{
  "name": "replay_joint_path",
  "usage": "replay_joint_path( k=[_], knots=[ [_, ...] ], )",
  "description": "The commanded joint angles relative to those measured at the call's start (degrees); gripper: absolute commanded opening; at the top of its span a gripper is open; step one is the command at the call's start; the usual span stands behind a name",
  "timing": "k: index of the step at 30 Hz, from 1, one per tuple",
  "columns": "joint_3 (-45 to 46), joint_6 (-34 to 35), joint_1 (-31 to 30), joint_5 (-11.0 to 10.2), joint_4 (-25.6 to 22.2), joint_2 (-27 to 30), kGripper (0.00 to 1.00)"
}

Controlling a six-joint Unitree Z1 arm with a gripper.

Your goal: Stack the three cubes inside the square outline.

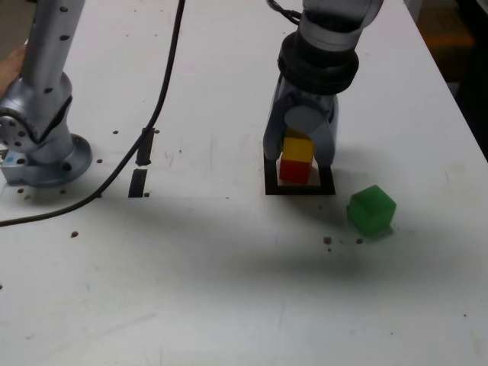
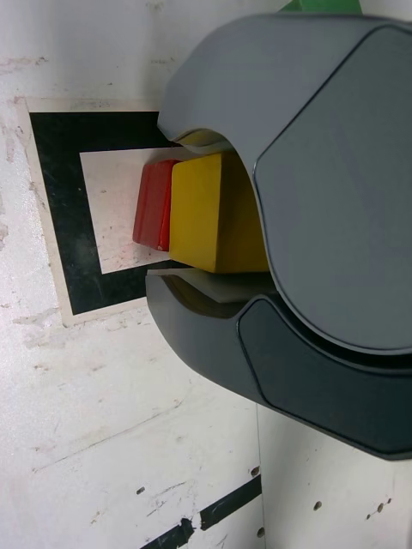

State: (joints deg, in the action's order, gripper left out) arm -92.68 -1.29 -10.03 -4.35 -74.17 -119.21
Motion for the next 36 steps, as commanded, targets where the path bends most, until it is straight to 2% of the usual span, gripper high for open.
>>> replay_joint_path(
  k=[1,3,5,8,13,18,22,24,29,36],
  knots=[
    [0.09,-0.01,0.01,-0.08,-0.69,0.23,0.72],
    [0.1,0.4,0.01,-0.4,-1.44,0.36,0.84],
    [-0.01,0.96,0.01,-0.94,-2.22,0.6,0.92],
    [-0.57,2.16,0.01,-2.41,-3.58,1.62,0.99],
    [-2.16,2.75,-0.51,-3.89,-5.34,3.92,1.0],
    [-10.88,2.58,-4.04,-5.99,-11.84,5.33,1.0],
    [-19.38,1.4,-7.5,-6.76,-14.54,4.61,1.0],
    [-25.71,-0.3,-9.6,-6.21,-15.0,2.44,1.0],
    [-34.16,-4.62,-10.93,-3.9,-15.85,-4.03,0.98],
    [-37.39,-6.77,-10.93,-1.21,-17.4,-10.47,0.93]
  ],
)
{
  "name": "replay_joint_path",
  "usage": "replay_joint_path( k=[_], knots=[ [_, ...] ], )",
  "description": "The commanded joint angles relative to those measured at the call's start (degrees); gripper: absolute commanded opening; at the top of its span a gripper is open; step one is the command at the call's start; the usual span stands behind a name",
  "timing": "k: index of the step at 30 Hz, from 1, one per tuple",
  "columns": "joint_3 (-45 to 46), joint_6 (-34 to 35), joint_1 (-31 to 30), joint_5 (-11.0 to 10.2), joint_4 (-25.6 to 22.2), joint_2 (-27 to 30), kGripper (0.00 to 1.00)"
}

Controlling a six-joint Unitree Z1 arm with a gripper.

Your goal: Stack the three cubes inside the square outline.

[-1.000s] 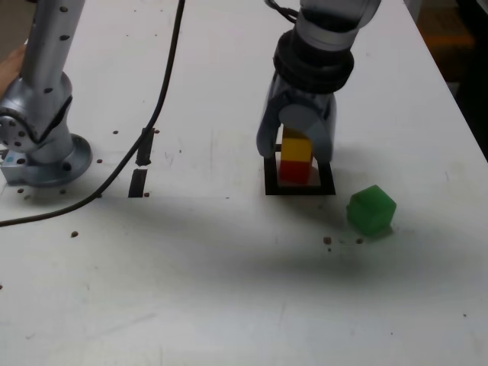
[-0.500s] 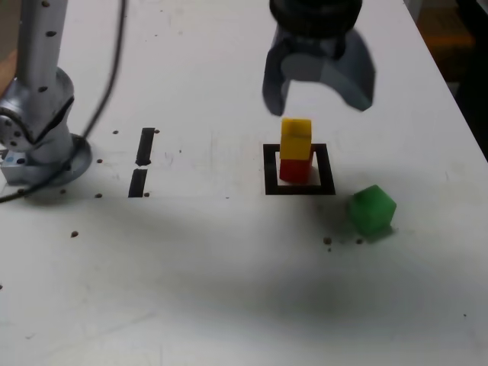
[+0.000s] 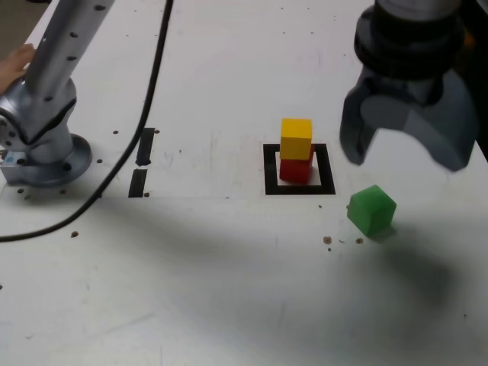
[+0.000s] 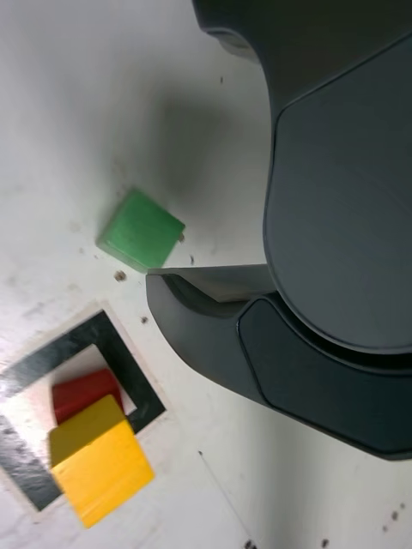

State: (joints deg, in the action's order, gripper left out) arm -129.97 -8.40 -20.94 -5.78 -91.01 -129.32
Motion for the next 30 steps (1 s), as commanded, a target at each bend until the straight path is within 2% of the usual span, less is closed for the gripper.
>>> replay_joint_path(
  k=[1,4,8,13,17,25,30],
  knots=[
    [0.44,1.88,0.07,1.32,-1.04,-1.01,0.93],
    [2.82,13.79,0.16,5.01,-1.01,-2.21,0.92],
    [3.02,23.9,-0.4,5.99,-0.43,-2.49,0.9],
    [4.57,31.74,-0.69,6.36,1.21,-2.68,0.89],
    [8.04,34.87,-0.05,6.55,4.48,-3.19,0.89],
    [13.57,35.11,2.34,6.77,11.09,-3.99,0.89],
    [14.78,34.83,2.67,6.78,14.84,-5.06,0.83]
  ],
)
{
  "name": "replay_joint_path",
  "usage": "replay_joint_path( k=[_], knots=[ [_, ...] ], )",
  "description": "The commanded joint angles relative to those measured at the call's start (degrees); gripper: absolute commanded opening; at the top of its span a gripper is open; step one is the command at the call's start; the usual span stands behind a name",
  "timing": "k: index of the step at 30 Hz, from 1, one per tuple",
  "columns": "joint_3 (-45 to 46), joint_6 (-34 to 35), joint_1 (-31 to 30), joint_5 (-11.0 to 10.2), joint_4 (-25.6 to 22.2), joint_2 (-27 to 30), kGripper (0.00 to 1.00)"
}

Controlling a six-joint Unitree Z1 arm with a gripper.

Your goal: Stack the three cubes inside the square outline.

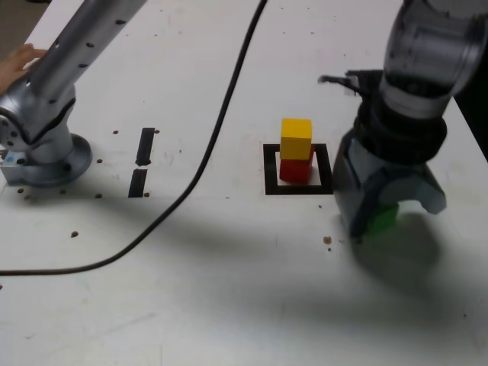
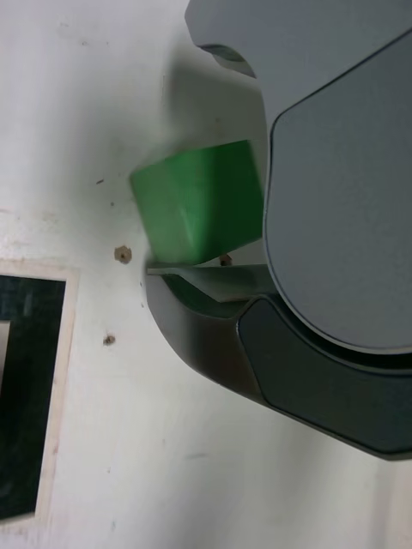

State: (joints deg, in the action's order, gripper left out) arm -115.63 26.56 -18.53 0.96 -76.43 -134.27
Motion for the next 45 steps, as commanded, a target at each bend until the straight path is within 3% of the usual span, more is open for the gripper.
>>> replay_joint_path(
  k=[1,9,13,20,27,31,39,45],
  knots=[
    [0.84,-0.19,0.43,0.01,0.42,-0.14,0.8],
    [3.12,-0.54,1.65,-0.14,1.32,0.15,0.4],
    [2.33,-0.69,1.65,-0.13,2.05,0.07,0.3],
    [-0.04,-1.21,1.6,-0.36,-0.25,0.27,0.27],
    [-10.64,-1.61,-0.17,-1.91,-12.02,1.16,0.25],
    [-15.62,-4.3,-1.43,-3.53,-17.24,5.34,0.25],
    [-5.05,-11.84,-0.82,-5.54,-17.62,20.62,0.25],
    [6.29,-16.03,2.65,-5.2,-17.57,26.55,0.25]
  ],
)
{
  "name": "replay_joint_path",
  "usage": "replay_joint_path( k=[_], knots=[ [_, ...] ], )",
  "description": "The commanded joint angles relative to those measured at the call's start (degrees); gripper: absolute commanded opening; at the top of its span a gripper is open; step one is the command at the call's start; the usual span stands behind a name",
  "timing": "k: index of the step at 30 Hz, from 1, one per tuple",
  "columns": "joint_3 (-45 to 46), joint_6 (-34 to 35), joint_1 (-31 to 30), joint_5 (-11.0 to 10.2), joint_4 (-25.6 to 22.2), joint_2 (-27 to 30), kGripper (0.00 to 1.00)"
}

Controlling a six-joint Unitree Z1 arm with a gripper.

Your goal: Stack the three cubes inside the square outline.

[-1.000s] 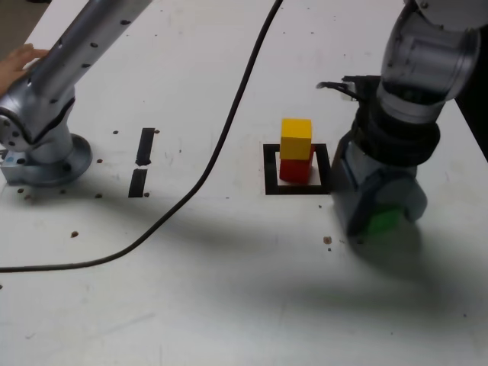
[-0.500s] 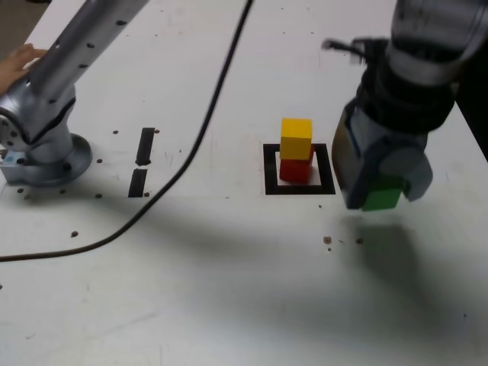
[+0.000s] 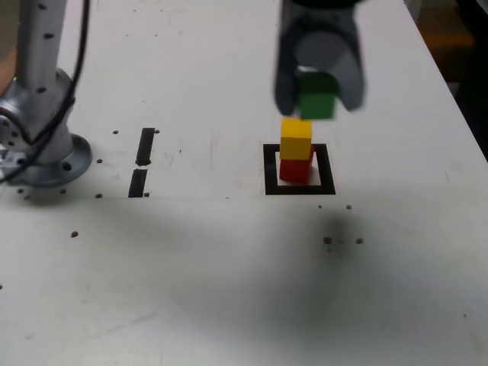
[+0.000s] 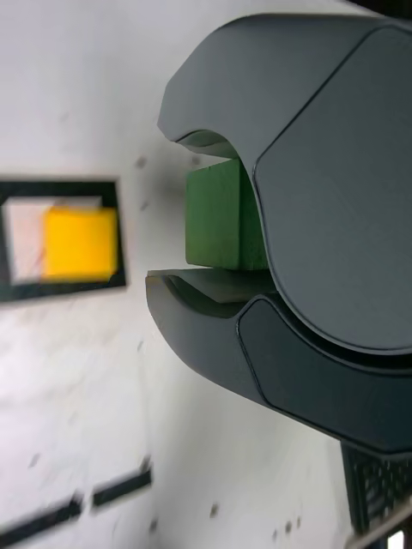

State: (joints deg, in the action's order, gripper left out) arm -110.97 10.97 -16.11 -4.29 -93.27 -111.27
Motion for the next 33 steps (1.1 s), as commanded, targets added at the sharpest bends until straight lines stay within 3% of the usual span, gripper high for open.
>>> replay_joint_path(
  k=[1,8,20,33],
  knots=[
    [3.1,-1.17,0.87,0.01,-0.71,4.11,0.25],
    [9.35,-5.97,5.15,-0.05,-0.29,3.97,0.26],
    [5.45,-6.02,5.56,0.6,1.17,-1.72,0.26],
    [7.14,-6.28,5.97,1.03,7.28,-5.04,0.26]
  ],
)
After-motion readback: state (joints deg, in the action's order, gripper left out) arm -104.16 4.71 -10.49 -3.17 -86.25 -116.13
